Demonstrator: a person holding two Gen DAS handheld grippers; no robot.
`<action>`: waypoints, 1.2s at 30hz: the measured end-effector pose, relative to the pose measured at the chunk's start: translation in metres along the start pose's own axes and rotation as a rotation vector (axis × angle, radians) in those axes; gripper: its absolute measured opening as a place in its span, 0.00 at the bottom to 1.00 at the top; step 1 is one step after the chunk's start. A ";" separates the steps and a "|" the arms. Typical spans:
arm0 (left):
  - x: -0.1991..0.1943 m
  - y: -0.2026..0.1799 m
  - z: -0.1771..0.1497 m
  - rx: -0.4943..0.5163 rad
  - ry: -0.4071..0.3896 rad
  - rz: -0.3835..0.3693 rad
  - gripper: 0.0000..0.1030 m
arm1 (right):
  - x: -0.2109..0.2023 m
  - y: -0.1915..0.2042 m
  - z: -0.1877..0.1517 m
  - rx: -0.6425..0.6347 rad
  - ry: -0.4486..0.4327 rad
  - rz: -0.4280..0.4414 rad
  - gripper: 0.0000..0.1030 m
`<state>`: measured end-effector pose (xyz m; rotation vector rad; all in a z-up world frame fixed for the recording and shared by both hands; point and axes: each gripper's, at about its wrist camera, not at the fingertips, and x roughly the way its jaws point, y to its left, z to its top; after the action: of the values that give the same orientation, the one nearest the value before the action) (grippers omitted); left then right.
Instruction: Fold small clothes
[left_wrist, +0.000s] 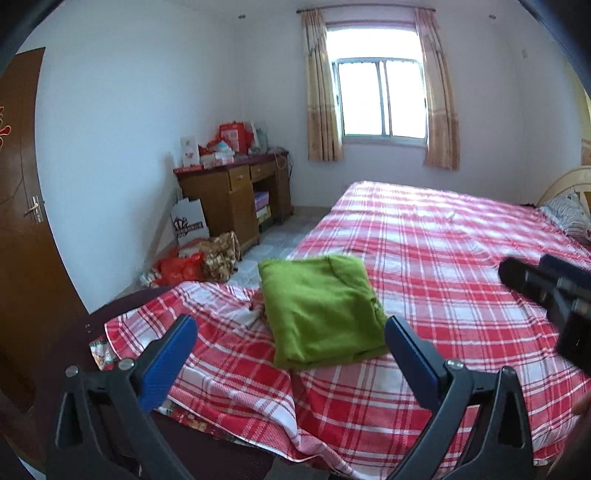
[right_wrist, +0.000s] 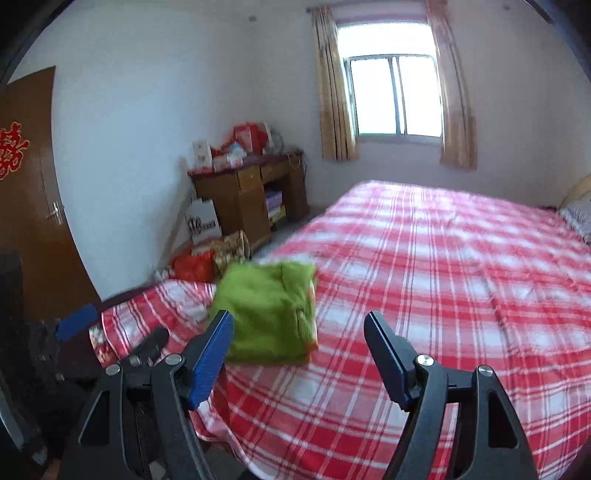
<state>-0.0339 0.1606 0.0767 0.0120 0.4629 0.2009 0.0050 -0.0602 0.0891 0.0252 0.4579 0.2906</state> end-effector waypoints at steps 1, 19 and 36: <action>-0.003 0.000 0.001 0.001 -0.015 0.000 1.00 | -0.006 0.001 0.003 0.004 -0.029 -0.003 0.72; -0.011 -0.005 0.003 0.025 -0.053 0.027 1.00 | -0.016 -0.012 -0.007 0.102 -0.110 -0.034 0.78; -0.009 -0.008 0.001 0.037 -0.039 0.028 1.00 | -0.016 -0.011 -0.010 0.100 -0.106 -0.031 0.79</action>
<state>-0.0396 0.1511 0.0808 0.0582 0.4281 0.2190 -0.0099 -0.0759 0.0862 0.1307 0.3668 0.2343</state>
